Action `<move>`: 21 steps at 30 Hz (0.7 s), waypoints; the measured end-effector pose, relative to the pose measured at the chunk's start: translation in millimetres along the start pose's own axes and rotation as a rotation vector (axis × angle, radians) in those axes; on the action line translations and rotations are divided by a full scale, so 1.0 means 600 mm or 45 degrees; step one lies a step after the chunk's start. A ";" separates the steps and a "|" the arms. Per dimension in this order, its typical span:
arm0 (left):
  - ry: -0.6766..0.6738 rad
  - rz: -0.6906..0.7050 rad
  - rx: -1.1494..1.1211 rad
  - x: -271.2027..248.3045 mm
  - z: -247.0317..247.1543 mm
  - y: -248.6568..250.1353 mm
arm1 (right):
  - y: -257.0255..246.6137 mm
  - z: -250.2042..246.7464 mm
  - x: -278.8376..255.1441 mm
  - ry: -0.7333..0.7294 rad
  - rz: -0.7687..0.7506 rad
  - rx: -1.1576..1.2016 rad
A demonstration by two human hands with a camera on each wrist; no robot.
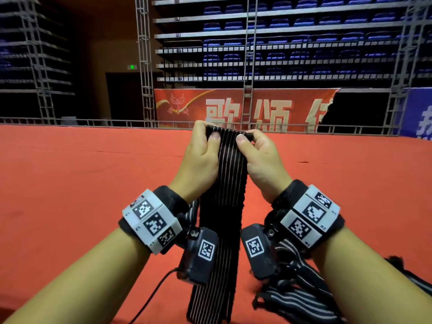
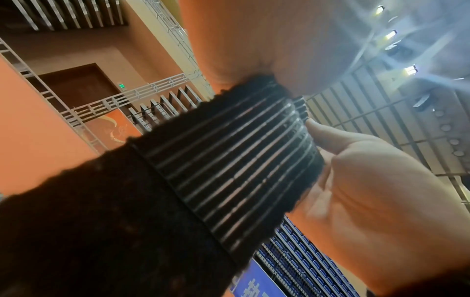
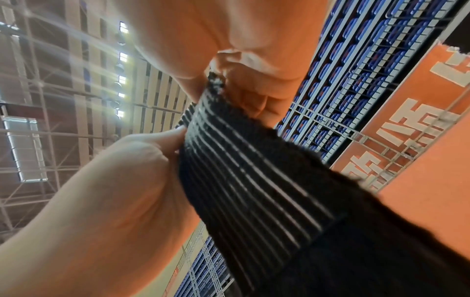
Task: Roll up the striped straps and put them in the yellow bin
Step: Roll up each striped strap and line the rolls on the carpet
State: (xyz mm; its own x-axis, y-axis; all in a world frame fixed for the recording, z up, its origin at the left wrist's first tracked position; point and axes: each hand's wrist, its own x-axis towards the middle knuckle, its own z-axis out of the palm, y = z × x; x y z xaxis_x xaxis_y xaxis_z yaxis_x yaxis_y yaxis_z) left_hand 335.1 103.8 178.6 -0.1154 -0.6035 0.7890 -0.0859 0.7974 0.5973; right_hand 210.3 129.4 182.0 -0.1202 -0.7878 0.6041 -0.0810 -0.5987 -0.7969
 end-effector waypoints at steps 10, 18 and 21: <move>-0.068 -0.045 -0.091 -0.022 -0.018 -0.006 | -0.008 -0.022 -0.005 -0.142 0.091 -0.017; -0.263 -0.293 -0.228 -0.020 -0.039 -0.029 | 0.031 -0.032 -0.005 -0.211 0.190 -0.063; -0.273 -0.382 -0.110 -0.023 -0.028 -0.090 | 0.090 -0.028 0.011 -0.221 0.207 -0.311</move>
State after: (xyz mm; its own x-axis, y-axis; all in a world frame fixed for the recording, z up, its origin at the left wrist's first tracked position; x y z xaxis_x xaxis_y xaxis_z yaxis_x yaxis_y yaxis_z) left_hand 358.0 69.0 137.8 -0.3029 -0.7891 0.5344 -0.0644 0.5764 0.8146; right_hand 188.7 94.2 142.8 0.0177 -0.8957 0.4443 -0.3115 -0.4272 -0.8488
